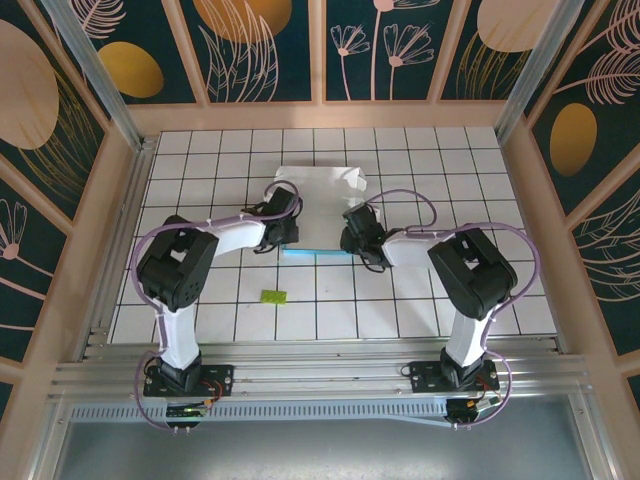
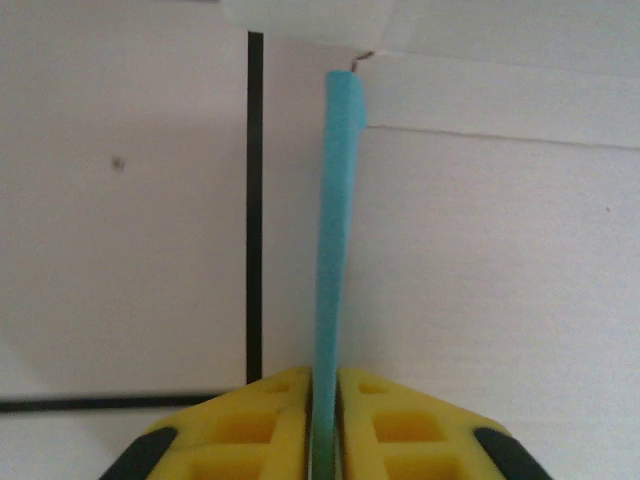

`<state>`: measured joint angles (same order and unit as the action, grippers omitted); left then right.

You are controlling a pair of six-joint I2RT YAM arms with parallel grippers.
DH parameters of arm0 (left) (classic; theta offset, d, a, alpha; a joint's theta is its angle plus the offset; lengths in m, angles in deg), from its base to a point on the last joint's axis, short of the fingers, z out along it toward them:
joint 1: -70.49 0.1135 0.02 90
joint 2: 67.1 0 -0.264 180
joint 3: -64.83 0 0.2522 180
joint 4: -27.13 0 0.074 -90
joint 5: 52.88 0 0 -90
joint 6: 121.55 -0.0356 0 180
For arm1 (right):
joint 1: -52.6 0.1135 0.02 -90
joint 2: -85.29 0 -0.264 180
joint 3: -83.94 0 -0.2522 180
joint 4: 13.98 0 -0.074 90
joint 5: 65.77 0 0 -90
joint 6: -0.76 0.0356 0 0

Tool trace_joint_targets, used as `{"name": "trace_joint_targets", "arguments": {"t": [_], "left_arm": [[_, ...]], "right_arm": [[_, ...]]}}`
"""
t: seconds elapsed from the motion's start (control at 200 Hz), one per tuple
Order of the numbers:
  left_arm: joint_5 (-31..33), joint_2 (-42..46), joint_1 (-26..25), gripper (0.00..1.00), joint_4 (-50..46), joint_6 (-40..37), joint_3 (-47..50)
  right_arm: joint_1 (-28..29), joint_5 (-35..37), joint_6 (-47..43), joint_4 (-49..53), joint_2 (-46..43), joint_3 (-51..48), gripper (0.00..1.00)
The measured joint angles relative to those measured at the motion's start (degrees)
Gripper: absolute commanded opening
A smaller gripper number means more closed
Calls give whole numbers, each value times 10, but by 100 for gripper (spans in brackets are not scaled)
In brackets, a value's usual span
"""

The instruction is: Fold the paper box

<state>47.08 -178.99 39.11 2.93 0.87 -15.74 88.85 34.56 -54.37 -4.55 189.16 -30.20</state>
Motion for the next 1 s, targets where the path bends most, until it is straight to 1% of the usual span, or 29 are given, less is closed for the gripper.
{"name": "trace_joint_targets", "arguments": {"t": [0.125, 0.18, 0.25, 0.38, 0.486, 0.551, 0.586, 0.621, 0.686, 0.746, 0.766, 0.791, 0.836, 0.916, 0.996], "left_arm": [[1, -26, 14, 30, 2, -14, -39], [-3, -29, 19, 36, 2, -15, -49], [-5, -28, 26, 41, 2, -18, -57], [-16, 1, 30, 42, 2, -14, -44], [-28, 74, 29, 40, 1, 12, 2], [-33, 150, 27, 41, -1, 52, 47], [-35, 195, 25, 43, -4, 83, 72], [-37, 235, 23, 43, -2, 113, 96], [-46, 311, 14, 45, -3, 186, 144], [-55, 357, 0, 48, -6, 259, 183], [-58, 368, -7, 50, -9, 284, 194], [-61, 377, -14, 59, -13, 312, 206], [-69, 388, -32, 70, -27, 364, 224], [-82, 387, -59, 73, -64, 454, 235], [-99, 380, -70, 74, -100, 516, 234]], "right_arm": [[-13, 1, -5, -7, 18, 27, 43], [-22, 2, -16, -6, 24, 39, 46], [-33, 3, -25, -6, 23, 49, 48], [-43, 2, -41, 8, 6, 54, 53], [-43, -4, -45, 26, -33, 54, 56], [-43, -13, -45, 31, -68, 50, 60], [-43, -17, -45, 31, -87, 46, 63], [-43, -21, -44, 31, -106, 40, 65], [-43, -29, -44, 33, -136, 28, 67], [-43, -34, -46, 38, -148, 24, 68], [-43, -36, -46, 42, -149, 24, 68], [-43, -38, -47, 45, -149, 24, 69], [-43, -43, -51, 57, -148, 24, 69], [-43, -45, -61, 78, -148, 24, 70], [-43, -49, -70, 95, -148, 24, 70]]}}
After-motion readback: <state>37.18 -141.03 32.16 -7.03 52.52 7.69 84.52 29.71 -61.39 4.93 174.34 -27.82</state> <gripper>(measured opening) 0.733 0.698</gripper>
